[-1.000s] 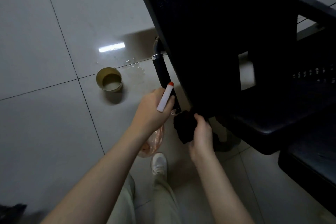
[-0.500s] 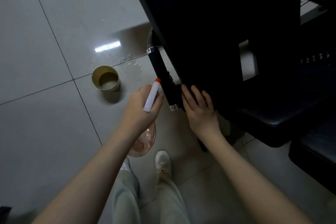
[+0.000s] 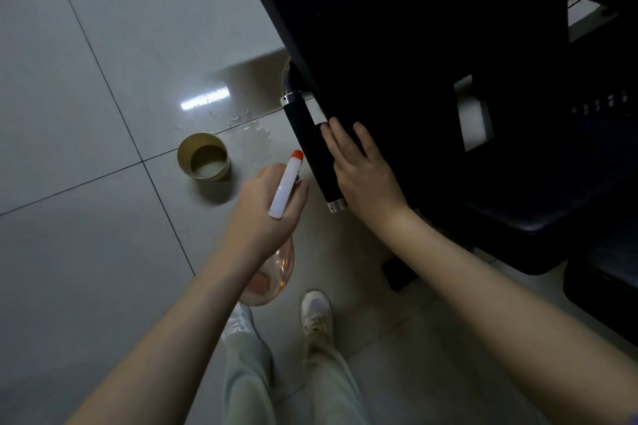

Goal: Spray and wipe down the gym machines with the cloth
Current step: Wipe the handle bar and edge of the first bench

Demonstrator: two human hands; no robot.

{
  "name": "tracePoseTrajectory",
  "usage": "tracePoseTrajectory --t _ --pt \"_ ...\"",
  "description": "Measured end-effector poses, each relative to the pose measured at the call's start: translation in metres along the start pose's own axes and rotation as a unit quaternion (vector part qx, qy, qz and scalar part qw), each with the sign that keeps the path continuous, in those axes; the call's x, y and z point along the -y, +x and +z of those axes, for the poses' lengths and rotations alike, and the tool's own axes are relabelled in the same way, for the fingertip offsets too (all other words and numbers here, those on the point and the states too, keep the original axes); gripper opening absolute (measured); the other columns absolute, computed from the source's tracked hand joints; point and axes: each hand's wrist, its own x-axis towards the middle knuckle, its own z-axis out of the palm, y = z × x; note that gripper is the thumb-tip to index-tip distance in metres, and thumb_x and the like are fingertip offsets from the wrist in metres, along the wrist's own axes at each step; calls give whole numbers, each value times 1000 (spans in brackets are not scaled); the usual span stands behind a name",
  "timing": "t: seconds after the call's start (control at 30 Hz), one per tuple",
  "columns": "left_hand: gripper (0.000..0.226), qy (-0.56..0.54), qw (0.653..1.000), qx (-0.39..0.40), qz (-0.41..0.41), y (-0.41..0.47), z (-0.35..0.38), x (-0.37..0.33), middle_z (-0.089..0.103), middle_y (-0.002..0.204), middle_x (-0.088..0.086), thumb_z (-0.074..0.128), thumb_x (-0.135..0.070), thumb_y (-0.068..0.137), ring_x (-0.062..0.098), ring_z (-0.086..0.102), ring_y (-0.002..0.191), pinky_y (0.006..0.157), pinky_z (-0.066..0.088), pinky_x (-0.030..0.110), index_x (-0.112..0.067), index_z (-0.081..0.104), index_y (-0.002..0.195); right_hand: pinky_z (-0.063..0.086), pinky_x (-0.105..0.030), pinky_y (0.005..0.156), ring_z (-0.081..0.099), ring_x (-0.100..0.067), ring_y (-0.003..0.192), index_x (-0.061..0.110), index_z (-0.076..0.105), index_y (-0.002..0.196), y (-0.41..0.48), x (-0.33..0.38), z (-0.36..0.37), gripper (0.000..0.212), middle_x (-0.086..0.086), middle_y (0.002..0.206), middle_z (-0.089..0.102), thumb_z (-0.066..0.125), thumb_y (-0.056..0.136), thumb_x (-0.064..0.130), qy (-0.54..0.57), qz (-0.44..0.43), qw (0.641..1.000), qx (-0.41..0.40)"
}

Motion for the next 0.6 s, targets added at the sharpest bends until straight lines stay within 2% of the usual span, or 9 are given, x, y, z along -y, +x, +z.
tracePoseTrajectory --t 0.17,0.23,0.3,0.4,0.47,0.53,0.57,0.6 --pt "30 2 1000 2 6 -5 -2 4 55 74 4 46 -40 87 18 50 64 59 45 43 -11 55 84 3 -48 112 22 -29 142 0 22 137 -25 0 2 70 -12 150 34 51 86 39 -104 -74 991 37" --pt "31 1 1000 2 4 -7 -2 5 56 74 4 46 -39 87 18 50 64 60 46 44 -10 55 84 -5 -54 108 19 -30 142 5 33 139 -36 3 5 61 -12 151 32 46 89 38 -107 -122 984 71" --pt "32 2 1000 5 7 -10 -1 5 56 74 5 46 -40 87 18 50 64 59 46 45 -10 55 84 -10 -54 105 14 -32 143 10 41 139 -46 3 7 52 -13 152 27 41 92 33 -91 -155 979 94" --pt "31 -6 1000 16 7 -15 1 3 55 74 5 45 -40 87 19 50 63 59 45 42 -11 54 84 -14 -58 108 3 -38 143 0 28 143 -57 3 12 52 -20 154 17 35 96 21 -60 -204 969 125" --pt "31 -10 1000 22 9 -17 1 1 55 74 7 45 -39 87 20 49 63 59 45 43 -10 54 84 -14 -50 108 0 -39 142 -3 25 143 -64 -2 10 52 -22 153 13 36 95 12 -44 -248 956 153" --pt "32 -10 1000 24 9 -19 2 -1 55 74 8 45 -38 86 21 49 63 60 45 44 -8 54 84 -14 -48 110 10 -37 142 1 37 139 -73 -4 12 51 -19 150 25 48 90 12 -2 -255 957 142" --pt "32 -11 1000 21 7 -19 2 0 55 74 7 45 -38 86 21 49 63 60 45 44 -8 55 84 -8 -47 113 26 -34 139 4 53 129 -76 -4 14 49 -17 142 42 62 82 17 26 -239 962 131" --pt "31 -12 1000 18 5 -18 2 0 55 74 7 46 -38 86 21 50 63 59 46 44 -9 54 84 4 -46 115 45 -31 128 7 67 110 -78 -5 16 44 -13 125 59 75 69 20 68 -215 968 106"
